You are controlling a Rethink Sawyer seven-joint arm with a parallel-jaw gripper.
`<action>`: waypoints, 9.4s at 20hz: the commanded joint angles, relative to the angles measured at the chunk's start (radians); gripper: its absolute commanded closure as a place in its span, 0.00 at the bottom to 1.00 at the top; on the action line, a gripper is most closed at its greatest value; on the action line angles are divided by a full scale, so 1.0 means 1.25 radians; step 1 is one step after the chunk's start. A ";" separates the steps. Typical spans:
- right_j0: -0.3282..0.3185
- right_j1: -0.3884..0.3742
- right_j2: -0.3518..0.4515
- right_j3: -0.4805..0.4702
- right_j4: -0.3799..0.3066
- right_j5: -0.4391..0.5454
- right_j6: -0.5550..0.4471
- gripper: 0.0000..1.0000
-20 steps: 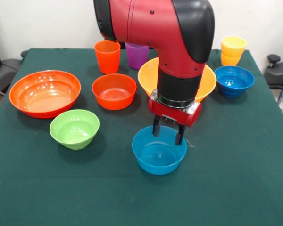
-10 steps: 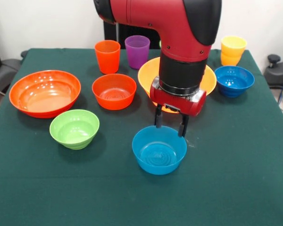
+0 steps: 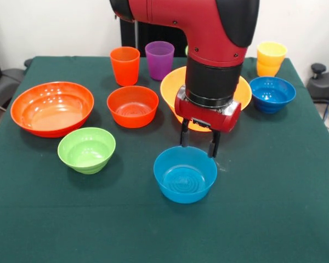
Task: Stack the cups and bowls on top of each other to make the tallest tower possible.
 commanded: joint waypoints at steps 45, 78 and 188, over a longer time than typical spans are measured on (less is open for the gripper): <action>0.154 -0.221 0.025 0.449 0.067 -0.094 0.083 0.00; 0.197 -0.219 0.058 0.629 0.074 -0.263 0.130 0.00; 0.152 -0.079 0.076 0.738 0.116 -0.587 0.345 0.00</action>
